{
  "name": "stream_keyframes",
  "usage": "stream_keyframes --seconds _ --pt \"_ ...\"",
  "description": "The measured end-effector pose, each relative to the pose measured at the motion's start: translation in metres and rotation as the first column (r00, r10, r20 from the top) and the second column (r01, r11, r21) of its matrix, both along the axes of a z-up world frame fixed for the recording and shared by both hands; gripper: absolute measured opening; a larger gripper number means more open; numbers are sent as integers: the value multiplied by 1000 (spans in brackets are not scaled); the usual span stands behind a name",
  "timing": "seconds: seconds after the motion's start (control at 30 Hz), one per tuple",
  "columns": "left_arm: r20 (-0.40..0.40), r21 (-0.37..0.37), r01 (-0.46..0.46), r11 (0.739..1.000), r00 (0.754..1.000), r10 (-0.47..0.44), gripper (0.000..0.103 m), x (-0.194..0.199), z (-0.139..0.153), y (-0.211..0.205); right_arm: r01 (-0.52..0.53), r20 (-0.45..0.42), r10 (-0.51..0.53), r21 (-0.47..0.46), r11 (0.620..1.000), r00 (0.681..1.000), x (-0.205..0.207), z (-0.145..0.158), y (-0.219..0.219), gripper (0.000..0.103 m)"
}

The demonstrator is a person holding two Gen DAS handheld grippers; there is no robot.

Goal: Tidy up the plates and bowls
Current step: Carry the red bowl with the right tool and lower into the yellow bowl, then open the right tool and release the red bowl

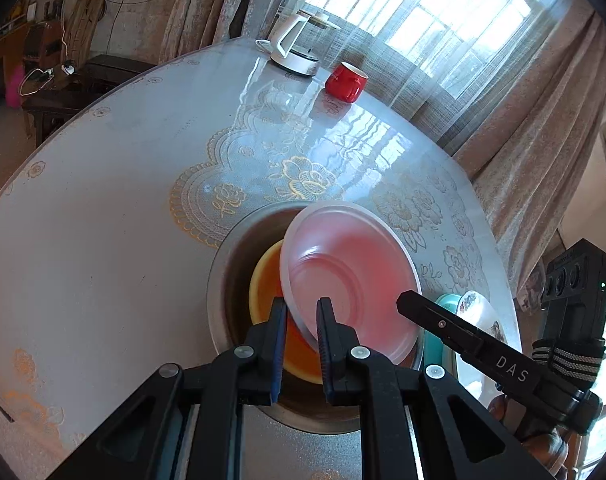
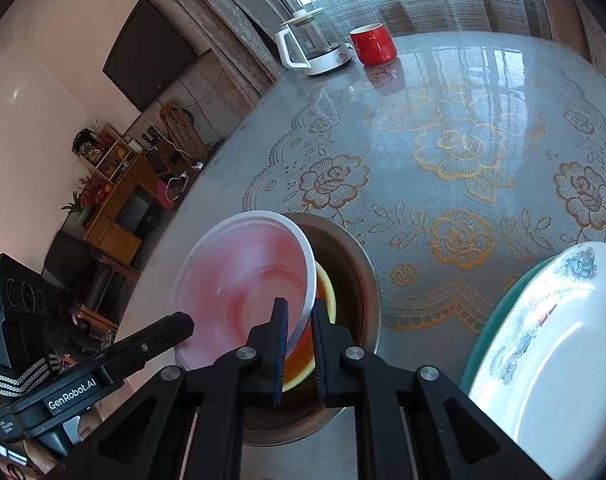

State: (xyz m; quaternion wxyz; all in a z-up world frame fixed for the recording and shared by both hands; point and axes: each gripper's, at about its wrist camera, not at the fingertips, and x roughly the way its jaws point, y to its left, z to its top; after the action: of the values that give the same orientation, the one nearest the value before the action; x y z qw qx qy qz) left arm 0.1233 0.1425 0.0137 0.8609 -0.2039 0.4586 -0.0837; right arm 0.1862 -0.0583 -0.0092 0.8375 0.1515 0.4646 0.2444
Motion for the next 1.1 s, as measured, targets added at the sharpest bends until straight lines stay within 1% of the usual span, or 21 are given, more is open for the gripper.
stream_keyframes --seconds 0.27,0.37,0.43,0.6,0.73,0.87,1.1 --pt "-37 17 -5 1000 999 6 14 3 -13 3 -7 -8 7 -32 999 1000 0 -8 6 13" --pt "-35 29 -2 1000 999 3 14 2 -14 2 -1 -7 0 -49 999 1000 2 -10 6 16" --pt "-38 39 -1 999 999 3 14 3 -16 1 5 -16 -5 -44 999 1000 3 -13 4 16" --pt "-26 75 8 997 1000 -6 14 2 -15 -3 7 11 -6 -70 998 1000 1 -12 6 16" --pt "-23 82 24 996 999 -22 14 -1 -15 -5 8 32 -5 -97 995 999 -3 -12 7 16" --pt "-26 83 19 996 1000 -17 14 -2 -16 -4 1 45 4 -121 993 999 -5 -11 9 16" --pt "-11 121 11 993 1000 -10 16 -6 -15 -7 0 47 6 -130 992 999 -7 -9 8 16"
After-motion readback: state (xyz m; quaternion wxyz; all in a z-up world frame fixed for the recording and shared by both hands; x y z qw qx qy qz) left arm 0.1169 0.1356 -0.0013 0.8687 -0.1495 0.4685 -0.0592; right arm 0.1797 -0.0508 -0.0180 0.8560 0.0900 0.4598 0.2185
